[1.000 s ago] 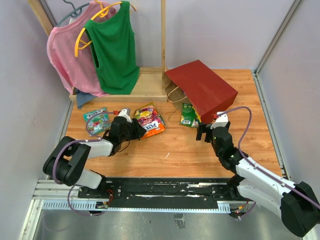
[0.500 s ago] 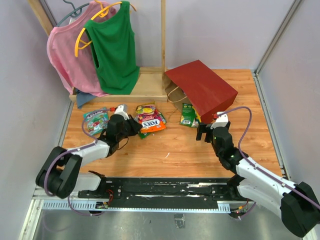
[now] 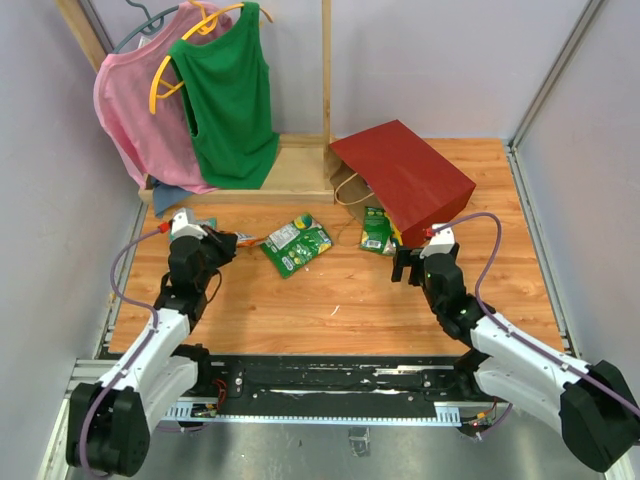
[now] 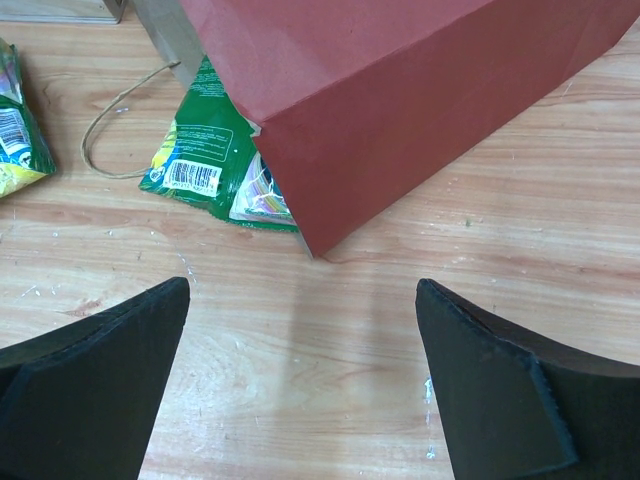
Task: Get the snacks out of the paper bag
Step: Pick up the snack from the center of the board, then place the snack at the center of the board.
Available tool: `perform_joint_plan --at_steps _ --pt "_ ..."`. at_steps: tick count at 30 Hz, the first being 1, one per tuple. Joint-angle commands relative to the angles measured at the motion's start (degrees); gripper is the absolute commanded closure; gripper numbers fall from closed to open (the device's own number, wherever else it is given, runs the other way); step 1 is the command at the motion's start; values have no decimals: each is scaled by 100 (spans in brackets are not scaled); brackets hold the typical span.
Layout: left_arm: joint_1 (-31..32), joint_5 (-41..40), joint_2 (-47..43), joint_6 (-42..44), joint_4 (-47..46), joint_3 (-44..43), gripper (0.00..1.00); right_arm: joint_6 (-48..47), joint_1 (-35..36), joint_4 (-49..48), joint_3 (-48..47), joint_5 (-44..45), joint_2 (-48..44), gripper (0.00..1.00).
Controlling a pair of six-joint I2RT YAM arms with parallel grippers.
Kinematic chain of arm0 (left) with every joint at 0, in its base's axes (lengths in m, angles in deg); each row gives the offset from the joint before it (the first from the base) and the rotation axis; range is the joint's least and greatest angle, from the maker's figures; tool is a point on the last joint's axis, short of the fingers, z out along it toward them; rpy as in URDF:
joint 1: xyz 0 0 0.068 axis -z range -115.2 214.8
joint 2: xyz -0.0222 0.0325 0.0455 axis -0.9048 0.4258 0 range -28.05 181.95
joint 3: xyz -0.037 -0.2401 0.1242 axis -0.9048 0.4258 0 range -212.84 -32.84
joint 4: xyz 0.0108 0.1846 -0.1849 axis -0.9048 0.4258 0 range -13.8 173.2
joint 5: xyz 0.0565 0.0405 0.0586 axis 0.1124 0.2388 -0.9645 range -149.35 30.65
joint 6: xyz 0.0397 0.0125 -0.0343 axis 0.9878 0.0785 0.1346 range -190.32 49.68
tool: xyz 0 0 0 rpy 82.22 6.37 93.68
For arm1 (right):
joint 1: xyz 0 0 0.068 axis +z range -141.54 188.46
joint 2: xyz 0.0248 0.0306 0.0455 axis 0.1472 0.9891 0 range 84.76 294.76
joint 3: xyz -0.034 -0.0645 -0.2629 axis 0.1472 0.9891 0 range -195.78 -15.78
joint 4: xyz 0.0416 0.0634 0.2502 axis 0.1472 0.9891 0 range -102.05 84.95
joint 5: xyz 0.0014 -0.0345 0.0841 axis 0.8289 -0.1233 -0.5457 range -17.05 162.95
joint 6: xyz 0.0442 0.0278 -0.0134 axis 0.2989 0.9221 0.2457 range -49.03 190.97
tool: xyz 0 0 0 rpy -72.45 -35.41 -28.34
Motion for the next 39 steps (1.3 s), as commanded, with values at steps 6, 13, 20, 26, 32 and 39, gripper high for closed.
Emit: perform_joint_plan --at_steps 6,13,20,26,32,39 --pt "-1009 1664 833 -735 -1066 801 99 62 67 -84 -140 -30 65 3" --pt "-1484 2360 1639 -1013 -1676 918 99 54 67 -72 -166 -33 130 3" --pt "-1960 3258 2438 -1555 -2935 1221 78 54 69 -67 -193 -69 184 3" --pt "-1966 2518 1303 -1388 -1803 1159 1 53 68 -80 -211 -76 247 3" --pt "-1946 1905 -331 -976 -317 804 0 85 73 -136 -228 -154 387 3" --pt "-1026 1801 -59 -583 -199 349 2 126 86 -221 -258 -307 541 3"
